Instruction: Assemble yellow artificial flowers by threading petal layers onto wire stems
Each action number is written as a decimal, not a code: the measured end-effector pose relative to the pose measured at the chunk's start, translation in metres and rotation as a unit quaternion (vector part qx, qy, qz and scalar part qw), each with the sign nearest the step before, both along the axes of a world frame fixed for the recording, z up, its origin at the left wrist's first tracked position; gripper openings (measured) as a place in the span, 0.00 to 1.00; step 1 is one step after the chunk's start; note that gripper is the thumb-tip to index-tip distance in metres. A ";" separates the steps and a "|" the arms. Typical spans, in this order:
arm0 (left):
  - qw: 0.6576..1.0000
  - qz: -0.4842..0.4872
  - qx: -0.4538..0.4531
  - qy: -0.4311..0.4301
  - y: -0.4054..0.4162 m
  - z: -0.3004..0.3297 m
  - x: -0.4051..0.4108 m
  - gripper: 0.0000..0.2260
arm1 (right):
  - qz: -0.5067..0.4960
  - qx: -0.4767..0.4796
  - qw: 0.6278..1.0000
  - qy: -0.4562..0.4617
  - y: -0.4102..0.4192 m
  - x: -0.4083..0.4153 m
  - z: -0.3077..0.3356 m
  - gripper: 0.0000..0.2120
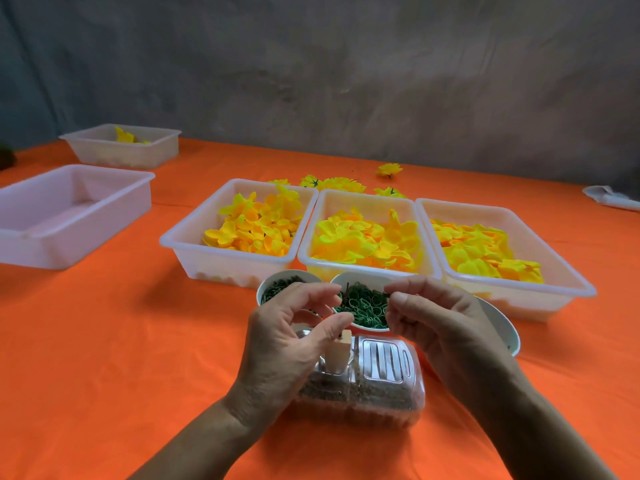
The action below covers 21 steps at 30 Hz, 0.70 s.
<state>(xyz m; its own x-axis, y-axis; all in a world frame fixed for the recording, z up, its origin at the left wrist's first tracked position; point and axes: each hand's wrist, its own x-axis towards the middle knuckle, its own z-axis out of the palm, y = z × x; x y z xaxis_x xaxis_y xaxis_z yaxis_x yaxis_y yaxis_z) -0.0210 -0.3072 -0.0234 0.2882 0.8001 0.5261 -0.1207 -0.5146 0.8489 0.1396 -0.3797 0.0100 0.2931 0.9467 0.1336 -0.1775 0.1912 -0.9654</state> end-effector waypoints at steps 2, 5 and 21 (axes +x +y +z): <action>1.000 -0.001 0.007 -0.002 0.001 0.001 0.002 0.09 | -0.002 0.001 1.000 0.016 0.002 -0.002 0.001 0.07; 1.000 -0.005 0.018 -0.003 0.002 0.002 0.004 0.08 | 0.013 0.007 1.000 0.015 0.004 -0.004 0.003 0.06; 0.998 -0.022 -0.016 -0.055 0.009 0.009 0.009 0.08 | 0.005 0.002 0.999 0.035 0.008 -0.010 0.010 0.07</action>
<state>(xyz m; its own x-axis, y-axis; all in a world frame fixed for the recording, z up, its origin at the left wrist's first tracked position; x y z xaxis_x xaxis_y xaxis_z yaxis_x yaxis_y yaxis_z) -0.0120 -0.2986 -0.0147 0.2662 0.8042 0.5314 -0.2357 -0.4803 0.8449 0.1291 -0.3722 0.0202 0.2918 0.9494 0.1162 -0.2470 0.1922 -0.9498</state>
